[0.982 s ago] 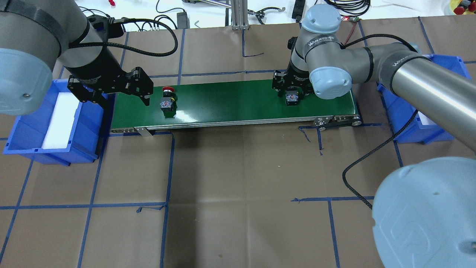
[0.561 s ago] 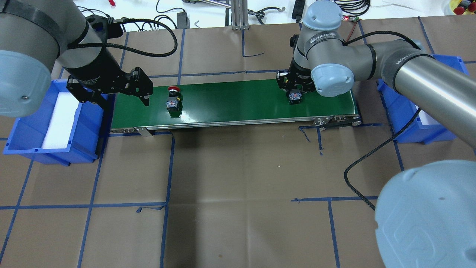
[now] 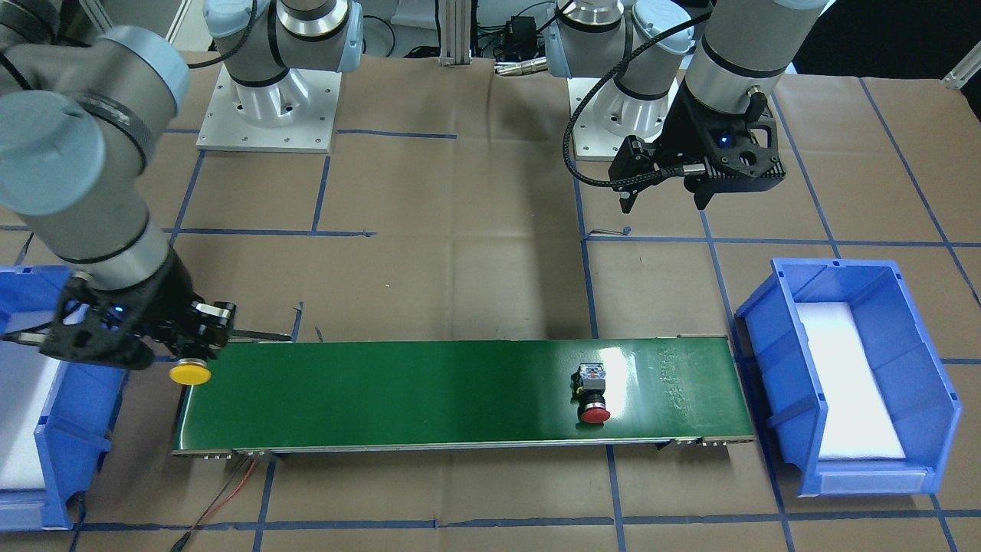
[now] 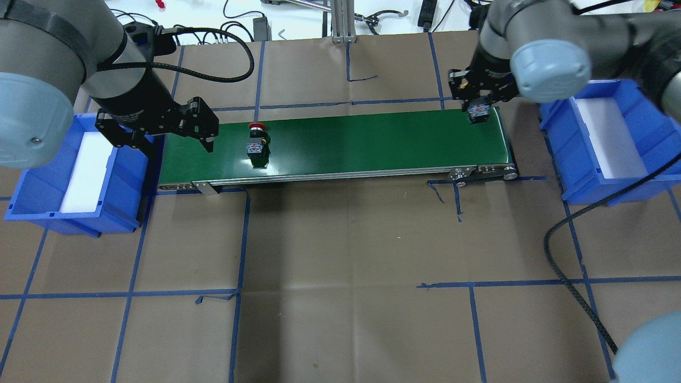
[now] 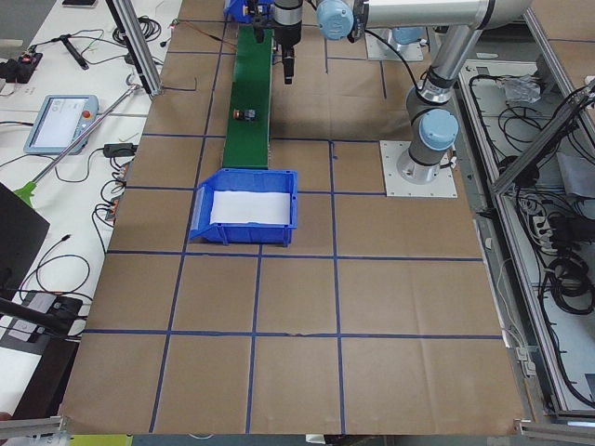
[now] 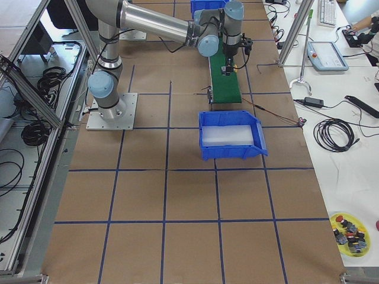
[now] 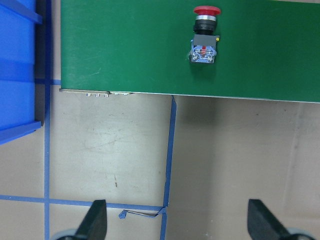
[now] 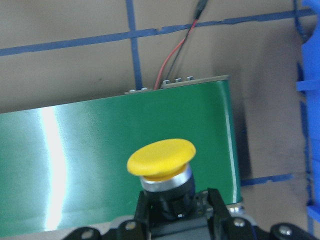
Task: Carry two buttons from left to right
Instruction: 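Lift the yellow button and carry it with the right gripper to the empty blue bin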
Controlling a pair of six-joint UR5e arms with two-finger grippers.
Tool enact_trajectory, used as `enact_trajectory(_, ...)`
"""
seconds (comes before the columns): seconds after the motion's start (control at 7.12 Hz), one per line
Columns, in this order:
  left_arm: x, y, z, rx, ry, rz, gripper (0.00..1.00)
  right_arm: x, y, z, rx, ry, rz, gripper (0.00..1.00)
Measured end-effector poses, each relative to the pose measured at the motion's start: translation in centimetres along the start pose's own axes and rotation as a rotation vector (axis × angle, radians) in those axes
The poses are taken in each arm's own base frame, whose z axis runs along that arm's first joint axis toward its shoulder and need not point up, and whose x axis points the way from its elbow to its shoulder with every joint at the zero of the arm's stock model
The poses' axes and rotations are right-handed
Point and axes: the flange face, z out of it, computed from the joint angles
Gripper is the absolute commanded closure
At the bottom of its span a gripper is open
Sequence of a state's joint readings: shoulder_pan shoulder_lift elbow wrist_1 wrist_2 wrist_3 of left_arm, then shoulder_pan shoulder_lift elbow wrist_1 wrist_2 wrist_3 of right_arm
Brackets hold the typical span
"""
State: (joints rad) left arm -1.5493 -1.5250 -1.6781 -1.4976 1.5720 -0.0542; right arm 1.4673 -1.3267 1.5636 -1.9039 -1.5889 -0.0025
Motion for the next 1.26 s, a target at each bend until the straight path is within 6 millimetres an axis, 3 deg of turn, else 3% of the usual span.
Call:
enact_trajectory(0.28,0.0,0.0,0.0,0.001,0.0,0.0,0.0,8.0,-0.1,-3.4,0.024,0.023,-0.084,0.95)
enact_trajectory(0.56,-0.1,0.0,0.0,0.0,0.001,-0.001,0.0,17.0,-0.2,-3.4,0.028,0.037,-0.143,0.94)
enact_trajectory(0.7,0.0,0.0,0.0,0.001,0.001,-0.001,0.0,20.4,-0.6,-2.5,0.043,0.049,-0.164,0.94)
enact_trajectory(0.98,0.0,0.0,0.0,0.002,0.001,-0.001,0.0,24.0,-1.8,1.4,0.037,0.053,-0.182,0.95)
enact_trajectory(1.26,-0.1,0.0,0.0,0.002,0.001,-0.001,0.0,25.5,-1.6,5.8,-0.005,0.033,-0.17,0.95)
